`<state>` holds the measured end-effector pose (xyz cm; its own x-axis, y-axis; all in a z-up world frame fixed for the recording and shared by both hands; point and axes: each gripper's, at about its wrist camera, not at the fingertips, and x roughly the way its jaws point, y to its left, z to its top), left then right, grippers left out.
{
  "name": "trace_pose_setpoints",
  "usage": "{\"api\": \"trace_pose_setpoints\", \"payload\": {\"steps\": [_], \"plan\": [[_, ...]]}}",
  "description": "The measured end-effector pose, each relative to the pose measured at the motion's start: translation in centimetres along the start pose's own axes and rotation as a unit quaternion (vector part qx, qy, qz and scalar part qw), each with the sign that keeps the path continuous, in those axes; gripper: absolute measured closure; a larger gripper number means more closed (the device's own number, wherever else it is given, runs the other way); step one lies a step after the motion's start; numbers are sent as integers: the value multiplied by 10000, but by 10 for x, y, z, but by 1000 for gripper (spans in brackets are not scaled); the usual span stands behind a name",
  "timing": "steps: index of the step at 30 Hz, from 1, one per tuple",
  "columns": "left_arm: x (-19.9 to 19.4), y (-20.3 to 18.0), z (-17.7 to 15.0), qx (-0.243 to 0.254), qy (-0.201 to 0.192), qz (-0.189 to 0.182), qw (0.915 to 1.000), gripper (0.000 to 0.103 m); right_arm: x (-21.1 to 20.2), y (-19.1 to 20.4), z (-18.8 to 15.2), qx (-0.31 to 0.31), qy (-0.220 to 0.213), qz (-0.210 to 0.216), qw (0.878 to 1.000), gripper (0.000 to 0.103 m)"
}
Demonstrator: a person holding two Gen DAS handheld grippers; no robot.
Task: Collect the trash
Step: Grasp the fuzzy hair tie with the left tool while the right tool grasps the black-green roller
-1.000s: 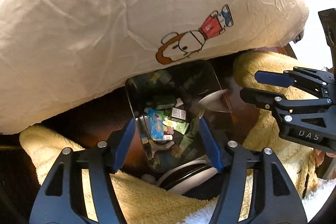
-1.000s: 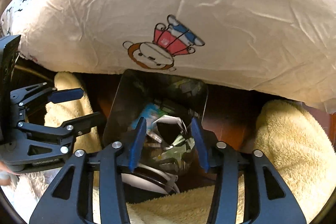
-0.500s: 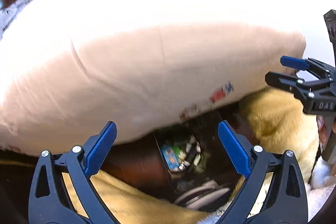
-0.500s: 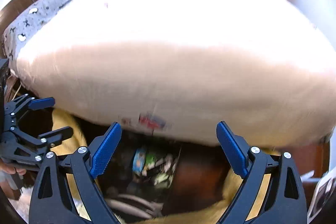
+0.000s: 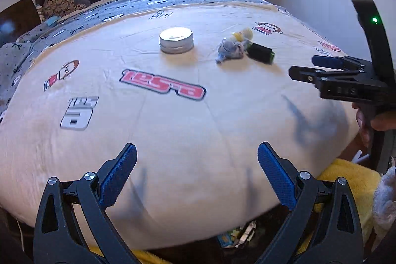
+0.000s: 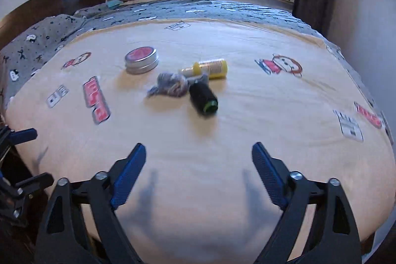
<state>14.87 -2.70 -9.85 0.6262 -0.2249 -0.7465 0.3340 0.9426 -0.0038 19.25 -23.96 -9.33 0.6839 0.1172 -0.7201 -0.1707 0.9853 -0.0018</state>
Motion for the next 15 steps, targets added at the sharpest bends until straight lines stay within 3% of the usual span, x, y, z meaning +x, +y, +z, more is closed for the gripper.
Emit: {"api": "trace_pose_setpoints", "payload": {"steps": [3, 8, 12, 15], "plan": [[13, 2, 13, 23, 36, 5, 10000, 10, 24, -5, 20, -14, 133, 31, 9999, 38], [37, 2, 31, 42, 129, 4, 9999, 10, 58, -6, 39, -129, 341, -22, 9993, 47], [56, 1, 43, 10, 191, -15, 9998, 10, 79, -9, 40, -139, 526, 43, 9985, 71], [67, -4, 54, 26, 166, -11, 9999, 10, 74, -13, 37, -56, 438, 142, 9989, 73]]}}
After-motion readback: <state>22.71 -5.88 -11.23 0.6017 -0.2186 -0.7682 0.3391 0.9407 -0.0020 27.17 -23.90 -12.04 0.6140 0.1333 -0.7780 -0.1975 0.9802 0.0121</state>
